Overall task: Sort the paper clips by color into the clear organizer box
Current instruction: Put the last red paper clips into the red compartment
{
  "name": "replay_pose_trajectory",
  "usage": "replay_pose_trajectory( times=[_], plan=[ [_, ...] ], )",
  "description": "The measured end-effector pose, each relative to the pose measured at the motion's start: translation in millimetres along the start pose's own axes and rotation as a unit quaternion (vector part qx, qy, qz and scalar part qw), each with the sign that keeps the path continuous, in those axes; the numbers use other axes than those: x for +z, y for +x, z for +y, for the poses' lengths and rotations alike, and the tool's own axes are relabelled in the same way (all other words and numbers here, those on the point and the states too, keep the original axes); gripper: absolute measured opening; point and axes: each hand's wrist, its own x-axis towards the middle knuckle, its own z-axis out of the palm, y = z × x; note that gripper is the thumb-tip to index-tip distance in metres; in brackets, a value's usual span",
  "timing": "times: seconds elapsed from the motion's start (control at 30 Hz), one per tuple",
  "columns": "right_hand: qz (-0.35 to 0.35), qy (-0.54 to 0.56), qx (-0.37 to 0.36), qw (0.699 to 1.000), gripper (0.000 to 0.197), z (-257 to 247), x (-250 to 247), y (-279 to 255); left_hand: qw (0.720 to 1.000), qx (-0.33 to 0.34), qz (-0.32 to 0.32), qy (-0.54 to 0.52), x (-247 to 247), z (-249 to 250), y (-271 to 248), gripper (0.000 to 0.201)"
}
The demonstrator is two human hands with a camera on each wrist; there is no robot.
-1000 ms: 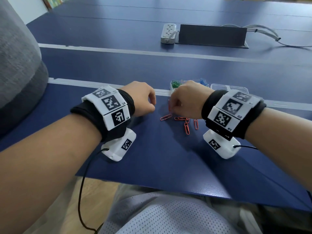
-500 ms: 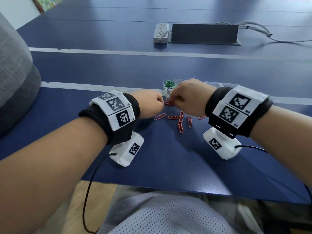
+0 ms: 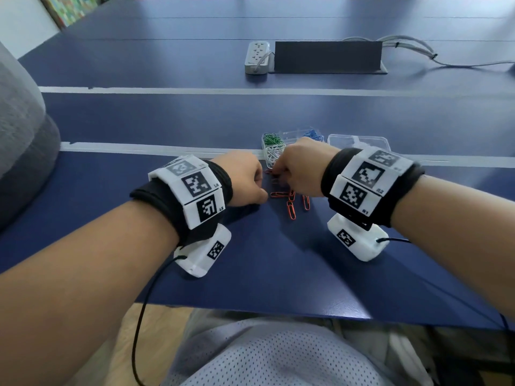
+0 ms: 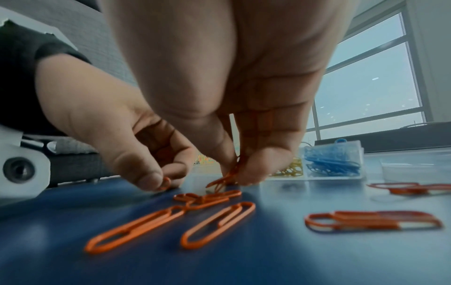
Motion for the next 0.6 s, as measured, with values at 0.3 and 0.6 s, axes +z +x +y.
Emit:
replay_pose_trajectory(
  times=[0.3, 0.6],
  plan=[
    [0.011, -0.007, 0.008, 1.0, 0.026, -0.3, -2.8, 3.5, 0.997, 0.001, 0.016, -0.07, -4.1, 3.7, 3.8, 0.005],
    [0.003, -0.053, -0.007, 0.999, 0.022, -10.5, -4.5, 1.8, 0.999, 0.011, -0.005, -0.036, -0.6, 8.7, 2.9, 0.023]
  ],
)
